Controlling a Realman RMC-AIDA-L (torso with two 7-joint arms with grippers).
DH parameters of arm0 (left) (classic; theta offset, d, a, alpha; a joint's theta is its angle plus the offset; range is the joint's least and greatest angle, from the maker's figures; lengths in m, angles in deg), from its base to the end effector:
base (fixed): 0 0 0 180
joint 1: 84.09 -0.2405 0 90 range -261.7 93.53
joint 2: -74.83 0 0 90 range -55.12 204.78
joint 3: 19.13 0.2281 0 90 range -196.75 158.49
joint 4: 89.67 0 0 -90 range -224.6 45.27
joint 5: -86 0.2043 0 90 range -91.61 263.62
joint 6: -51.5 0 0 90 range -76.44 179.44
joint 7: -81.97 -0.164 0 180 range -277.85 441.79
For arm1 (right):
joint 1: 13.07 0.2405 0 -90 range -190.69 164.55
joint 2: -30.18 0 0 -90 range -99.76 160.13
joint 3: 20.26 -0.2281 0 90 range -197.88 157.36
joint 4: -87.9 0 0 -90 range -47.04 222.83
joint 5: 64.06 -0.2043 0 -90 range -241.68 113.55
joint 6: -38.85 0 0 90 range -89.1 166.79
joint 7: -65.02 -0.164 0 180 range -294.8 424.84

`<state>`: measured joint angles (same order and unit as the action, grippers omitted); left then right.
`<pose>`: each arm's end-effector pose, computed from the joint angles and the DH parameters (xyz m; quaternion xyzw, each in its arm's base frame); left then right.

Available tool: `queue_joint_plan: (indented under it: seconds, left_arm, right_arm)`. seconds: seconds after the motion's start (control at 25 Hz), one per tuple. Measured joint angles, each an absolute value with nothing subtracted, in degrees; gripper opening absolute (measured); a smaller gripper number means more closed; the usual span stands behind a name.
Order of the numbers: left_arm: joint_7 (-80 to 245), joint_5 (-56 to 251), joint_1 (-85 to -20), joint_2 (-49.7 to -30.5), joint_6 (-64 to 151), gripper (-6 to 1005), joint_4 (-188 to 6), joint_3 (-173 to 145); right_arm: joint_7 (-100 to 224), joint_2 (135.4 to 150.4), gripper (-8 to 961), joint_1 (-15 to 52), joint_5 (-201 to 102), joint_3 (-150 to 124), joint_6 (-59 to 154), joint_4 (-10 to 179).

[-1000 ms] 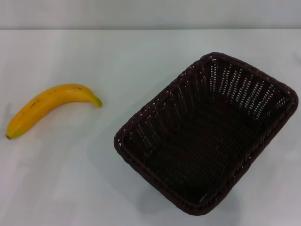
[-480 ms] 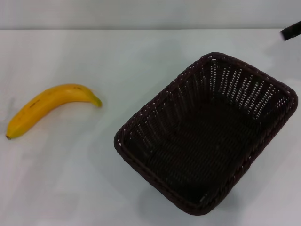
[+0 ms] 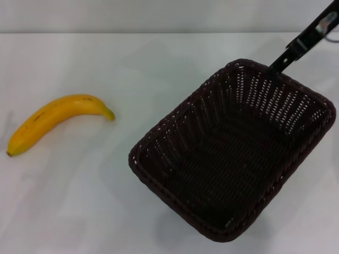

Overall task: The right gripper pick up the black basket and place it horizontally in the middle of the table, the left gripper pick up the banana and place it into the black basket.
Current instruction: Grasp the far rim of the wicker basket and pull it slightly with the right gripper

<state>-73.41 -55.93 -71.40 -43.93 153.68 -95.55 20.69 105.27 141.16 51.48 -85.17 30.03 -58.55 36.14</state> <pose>-0.3134 0.2422 0.0965 -0.5783 -0.1220 -0.4569 0.6648 0.1143 0.4167 0.0633 -0.9083 0.3464 -0.1632 0.1683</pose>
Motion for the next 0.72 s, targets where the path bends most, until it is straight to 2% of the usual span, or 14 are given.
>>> queue_joint_plan:
  seconds: [0.16, 0.4, 0.72]
  left_arm:
    - [-73.4, -55.9, -71.5, -43.86, 153.6, 860, -96.1, 20.7]
    - [-73.4, -54.6, -71.4, -43.82, 153.7, 860, -97.7, 20.8]
    - [-73.3, -54.4, -71.1, -43.85, 152.1, 860, -98.2, 20.8]
  right_arm:
    - [105.1, 142.29, 869, 53.6, -81.4, 30.3, -55.6, 40.4]
    - [104.4, 142.60, 868, 54.5, -79.0, 31.0, -52.9, 44.4]
    - [101.9, 143.94, 844, 55.8, -75.8, 32.8, -49.0, 48.9]
